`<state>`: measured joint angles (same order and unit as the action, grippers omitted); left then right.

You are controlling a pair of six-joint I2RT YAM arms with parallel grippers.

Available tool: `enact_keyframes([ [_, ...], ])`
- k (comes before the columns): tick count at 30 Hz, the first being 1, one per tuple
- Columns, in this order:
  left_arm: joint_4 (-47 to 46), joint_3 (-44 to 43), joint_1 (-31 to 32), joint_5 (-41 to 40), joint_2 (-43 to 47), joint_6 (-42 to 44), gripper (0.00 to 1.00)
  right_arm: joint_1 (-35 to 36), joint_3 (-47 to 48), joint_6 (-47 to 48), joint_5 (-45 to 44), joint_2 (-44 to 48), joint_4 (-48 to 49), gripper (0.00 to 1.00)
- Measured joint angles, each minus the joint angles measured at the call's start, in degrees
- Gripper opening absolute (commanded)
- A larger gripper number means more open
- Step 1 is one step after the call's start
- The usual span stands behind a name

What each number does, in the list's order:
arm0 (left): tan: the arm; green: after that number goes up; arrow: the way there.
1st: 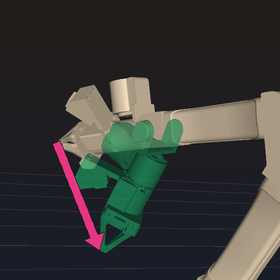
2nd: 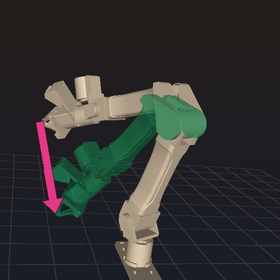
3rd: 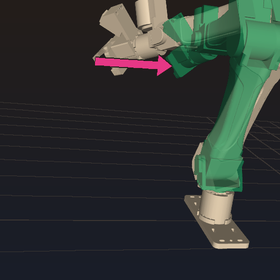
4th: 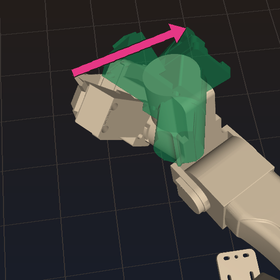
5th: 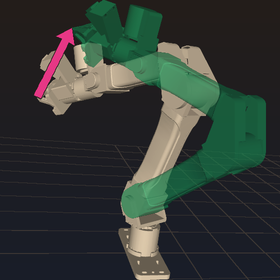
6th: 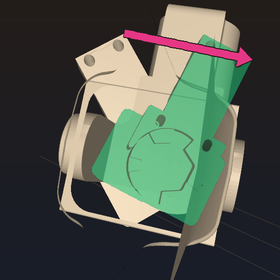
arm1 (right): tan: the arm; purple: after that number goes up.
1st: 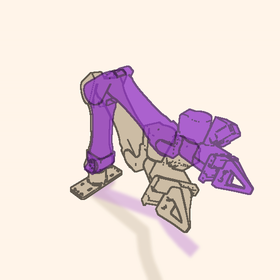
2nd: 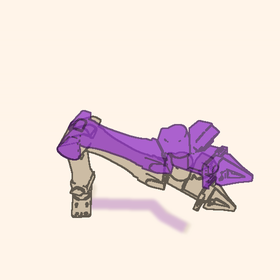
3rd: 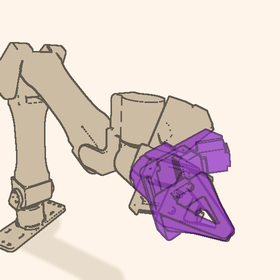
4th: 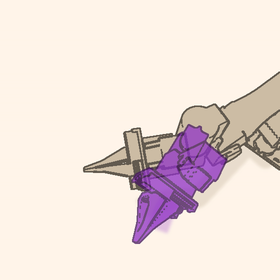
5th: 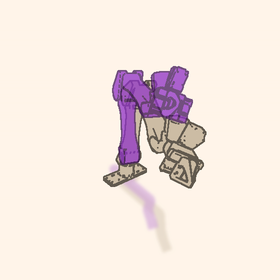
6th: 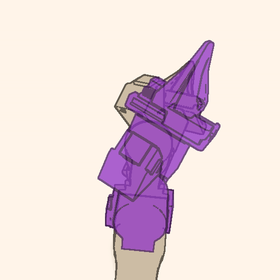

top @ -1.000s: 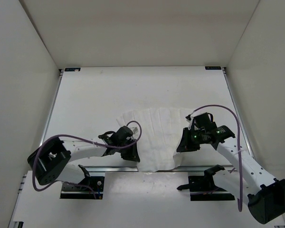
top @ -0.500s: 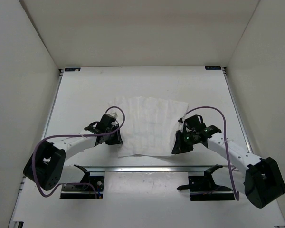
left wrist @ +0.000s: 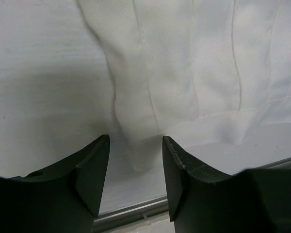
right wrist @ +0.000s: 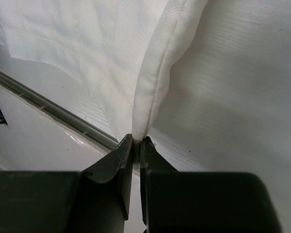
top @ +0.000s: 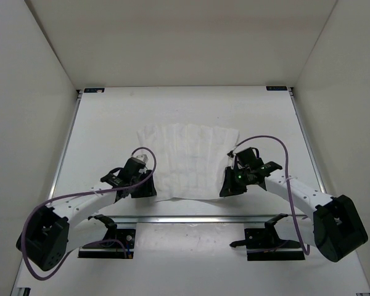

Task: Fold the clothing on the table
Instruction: Fold the skirt

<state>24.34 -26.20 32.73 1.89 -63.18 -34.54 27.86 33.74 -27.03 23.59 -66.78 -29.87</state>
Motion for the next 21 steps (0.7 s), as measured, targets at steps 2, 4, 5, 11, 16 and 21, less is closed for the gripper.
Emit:
enact_keyframes([
  [2, 0.76, 0.79, 0.09, -0.11, 1.44, -0.44, 0.58, 0.15, 0.00, -0.07, -0.04, -0.28, 0.35, 0.00],
  [4, 0.46, 1.20, 0.39, -0.09, 1.86, -0.96, 0.56, 0.33, 0.00, -0.22, -0.07, -0.44, 0.57, 0.01],
  [5, 0.04, 1.36, 0.50, -0.04, 1.79, -1.16, 0.54, 0.39, 0.00, -0.26, -0.09, -0.46, 0.70, 0.00],
  [11, -3.98, 1.99, 1.42, 0.94, -0.63, -2.64, 0.08, 0.63, 0.00, -0.42, -0.26, -0.57, 0.85, 0.00],
  [16, -4.57, 1.70, 0.83, 2.01, -1.31, -1.90, 0.00, -0.13, 0.00, 0.13, -0.48, -0.66, 0.72, 0.00],
  [21, 0.17, 1.07, -0.22, 1.66, 3.65, -1.16, 0.00, 0.42, 0.00, -0.11, -3.26, 0.35, -1.55, 0.00],
])
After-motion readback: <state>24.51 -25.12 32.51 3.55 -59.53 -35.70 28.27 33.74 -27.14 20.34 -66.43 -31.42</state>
